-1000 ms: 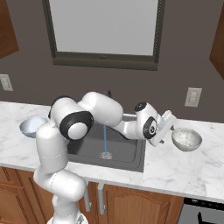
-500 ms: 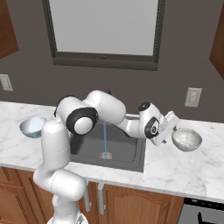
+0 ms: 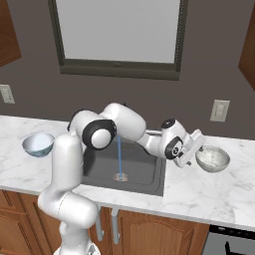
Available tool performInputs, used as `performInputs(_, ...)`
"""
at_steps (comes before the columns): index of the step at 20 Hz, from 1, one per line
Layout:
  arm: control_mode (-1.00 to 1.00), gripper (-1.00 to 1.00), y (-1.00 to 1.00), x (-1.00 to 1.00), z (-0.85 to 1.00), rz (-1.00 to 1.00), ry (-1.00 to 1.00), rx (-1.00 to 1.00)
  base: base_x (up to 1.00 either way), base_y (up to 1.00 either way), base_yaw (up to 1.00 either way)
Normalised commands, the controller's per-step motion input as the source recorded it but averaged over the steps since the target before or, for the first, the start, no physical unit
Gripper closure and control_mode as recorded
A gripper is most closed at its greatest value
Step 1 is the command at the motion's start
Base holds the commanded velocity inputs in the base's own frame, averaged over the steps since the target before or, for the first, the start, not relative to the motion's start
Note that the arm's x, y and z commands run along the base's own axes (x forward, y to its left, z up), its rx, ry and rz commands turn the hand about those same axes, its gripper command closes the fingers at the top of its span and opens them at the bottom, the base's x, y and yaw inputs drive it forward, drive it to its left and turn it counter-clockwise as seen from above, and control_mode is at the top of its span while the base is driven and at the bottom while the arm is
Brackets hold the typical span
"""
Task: Rinse each bowl for a few seconds and place them down in the sink or on the counter.
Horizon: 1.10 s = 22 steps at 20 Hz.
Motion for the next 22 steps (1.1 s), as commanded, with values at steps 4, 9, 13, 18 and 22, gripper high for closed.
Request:
performInputs(4,-1.0,-1.0,-0.22,0.07,-0.1,0.0,0.0,0.05,0.0,0.0,0.0)
performInputs(9,-1.0,-1.0,-0.23,0.06,-0.1,0.0,0.0,0.06,0.0,0.0,0.0)
performInputs(13,-1.0,-1.0,-0.23,0.06,-0.1,0.0,0.0,0.06,0.0,0.0,0.0)
performInputs(18,-1.0,1.0,-0.19,0.06,-0.13,0.01,0.02,0.07,0.0,0.0,0.0)
performInputs(22,-1.0,1.0,-0.13,0.05,-0.14,0.0,0.04,0.06,0.0,0.0,0.0)
